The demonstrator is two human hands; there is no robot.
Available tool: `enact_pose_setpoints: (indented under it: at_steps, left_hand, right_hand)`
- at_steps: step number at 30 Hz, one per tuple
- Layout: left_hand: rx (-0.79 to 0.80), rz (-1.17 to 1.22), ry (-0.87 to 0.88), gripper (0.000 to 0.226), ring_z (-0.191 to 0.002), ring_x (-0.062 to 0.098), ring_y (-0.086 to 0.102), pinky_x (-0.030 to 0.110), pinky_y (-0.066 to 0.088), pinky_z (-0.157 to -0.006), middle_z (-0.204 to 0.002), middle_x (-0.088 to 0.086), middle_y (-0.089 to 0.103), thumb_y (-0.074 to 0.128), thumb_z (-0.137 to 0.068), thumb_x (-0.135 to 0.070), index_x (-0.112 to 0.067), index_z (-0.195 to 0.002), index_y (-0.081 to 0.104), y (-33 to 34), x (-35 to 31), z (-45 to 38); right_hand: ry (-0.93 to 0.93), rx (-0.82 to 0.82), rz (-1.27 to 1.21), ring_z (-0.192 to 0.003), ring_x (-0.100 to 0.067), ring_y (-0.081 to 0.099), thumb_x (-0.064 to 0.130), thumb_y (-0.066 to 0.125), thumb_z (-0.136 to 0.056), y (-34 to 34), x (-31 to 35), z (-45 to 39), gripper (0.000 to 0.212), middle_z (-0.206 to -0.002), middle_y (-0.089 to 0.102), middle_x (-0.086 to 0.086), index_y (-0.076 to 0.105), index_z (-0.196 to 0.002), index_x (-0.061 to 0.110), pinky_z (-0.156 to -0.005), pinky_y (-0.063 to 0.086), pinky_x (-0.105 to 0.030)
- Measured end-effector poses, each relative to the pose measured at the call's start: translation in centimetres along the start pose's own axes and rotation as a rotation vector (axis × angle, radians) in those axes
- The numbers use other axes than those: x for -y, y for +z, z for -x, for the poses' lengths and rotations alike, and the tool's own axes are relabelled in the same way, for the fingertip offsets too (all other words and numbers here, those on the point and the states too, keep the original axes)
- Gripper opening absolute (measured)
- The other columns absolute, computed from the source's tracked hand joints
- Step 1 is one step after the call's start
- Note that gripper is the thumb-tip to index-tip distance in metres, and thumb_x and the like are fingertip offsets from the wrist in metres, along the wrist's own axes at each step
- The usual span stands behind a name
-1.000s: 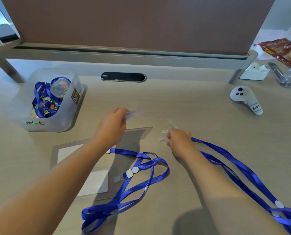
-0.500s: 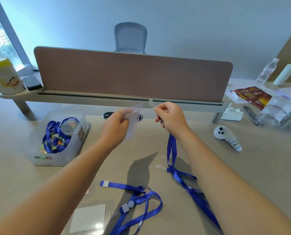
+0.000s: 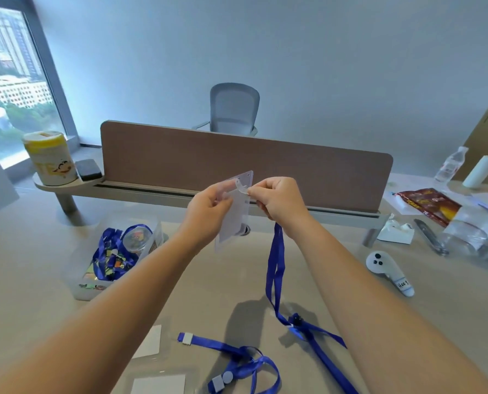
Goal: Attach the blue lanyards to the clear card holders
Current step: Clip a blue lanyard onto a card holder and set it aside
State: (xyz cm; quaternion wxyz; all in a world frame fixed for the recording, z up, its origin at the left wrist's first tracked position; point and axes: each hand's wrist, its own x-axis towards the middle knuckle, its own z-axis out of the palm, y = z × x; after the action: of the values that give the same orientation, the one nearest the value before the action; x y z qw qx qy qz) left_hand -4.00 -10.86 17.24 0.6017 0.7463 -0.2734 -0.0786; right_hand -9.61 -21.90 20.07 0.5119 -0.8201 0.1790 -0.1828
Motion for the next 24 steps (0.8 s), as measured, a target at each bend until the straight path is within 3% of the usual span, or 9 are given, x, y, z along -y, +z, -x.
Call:
enact_pose_setpoints:
  at_steps: [2,6,8,11,14,19,21,24]
  left_hand:
    - [-0.029,-0.104,0.047,0.036,-0.101,0.015,0.047,0.02,0.048,-0.072,-0.11,-0.005,0.048,0.039,-0.095,-0.012,-0.019,-0.13,0.046,-0.4,0.3,0.1]
    - [-0.123,-0.402,0.188,0.039,-0.092,0.015,0.046,0.025,0.04,-0.078,-0.106,0.006,0.054,0.04,-0.094,-0.009,-0.017,-0.131,0.046,-1.2,1.0,0.4]
    - [-0.113,-0.537,0.268,0.04,-0.093,0.021,0.049,0.024,0.039,-0.078,-0.11,0.013,0.057,0.039,-0.094,-0.007,-0.018,-0.132,0.045,-1.6,1.7,0.6]
    - [-0.103,-0.69,0.367,0.041,-0.107,0.025,0.049,0.021,0.035,-0.081,-0.118,0.014,0.057,0.04,-0.093,-0.007,-0.017,-0.132,0.045,-1.9,2.3,1.1]
    - [-0.113,-0.623,0.362,0.042,-0.099,0.021,0.05,0.02,0.037,-0.078,-0.118,0.014,0.057,0.041,-0.093,-0.008,-0.017,-0.134,0.042,-2.1,2.2,1.3]
    - [-0.051,-0.507,0.316,0.05,-0.102,0.024,0.055,0.021,0.042,-0.078,-0.118,0.013,0.057,0.045,-0.092,-0.006,-0.02,-0.138,0.032,-2.3,1.9,1.7]
    - [-0.078,-0.663,0.427,0.052,-0.095,0.029,0.059,0.03,0.05,-0.075,-0.109,0.015,0.062,0.051,-0.088,-0.002,-0.017,-0.136,0.037,-2.9,1.9,1.8]
    - [-0.109,-1.014,0.628,0.064,-0.067,0.029,0.066,0.032,0.056,-0.053,-0.082,0.015,0.071,0.077,-0.06,0.008,-0.009,-0.119,0.058,-4.3,2.2,1.5]
  right_hand:
    - [0.007,0.009,0.022,-0.044,-0.01,0.034,0.008,0.055,-0.085,0.3,0.2,0.1,0.021,-0.05,0.044,-0.001,0.064,-0.069,-0.002,-0.046,0.03,-0.019]
    - [0.007,0.005,0.078,-0.047,-0.011,0.035,0.007,0.053,-0.085,0.7,0.2,0.2,0.026,-0.051,0.045,-0.003,0.065,-0.088,-0.016,-0.048,0.032,-0.02]
    - [0.0,0.014,0.104,-0.048,-0.011,0.036,0.01,0.053,-0.086,0.9,0.3,0.3,0.027,-0.052,0.047,-0.003,0.065,-0.085,-0.014,-0.05,0.033,-0.021]
    - [0.004,0.064,0.1,-0.047,-0.011,0.038,0.013,0.053,-0.089,1.0,0.5,0.7,0.026,-0.053,0.049,-0.002,0.061,-0.065,0.005,-0.049,0.035,-0.019]
    - [0.048,0.126,-0.025,-0.046,-0.01,0.042,0.014,0.05,-0.092,1.2,0.4,1.1,0.025,-0.057,0.052,-0.001,0.056,-0.068,0.015,-0.042,0.039,-0.014]
    - [0.148,0.203,-0.294,-0.048,-0.009,0.04,0.015,0.046,-0.094,1.6,0.4,1.4,0.02,-0.064,0.055,-0.002,0.056,-0.078,0.01,-0.043,0.036,-0.015]
    - [0.215,0.211,-0.402,-0.048,-0.009,0.039,0.023,0.046,-0.094,1.6,0.7,1.4,0.023,-0.061,0.055,-0.002,0.055,-0.079,0.009,-0.045,0.033,-0.018]
    - [0.259,0.222,-0.417,-0.047,-0.009,0.04,0.035,0.05,-0.091,1.7,0.9,1.4,0.029,-0.053,0.058,0.001,0.056,-0.078,0.01,-0.047,0.034,-0.019]
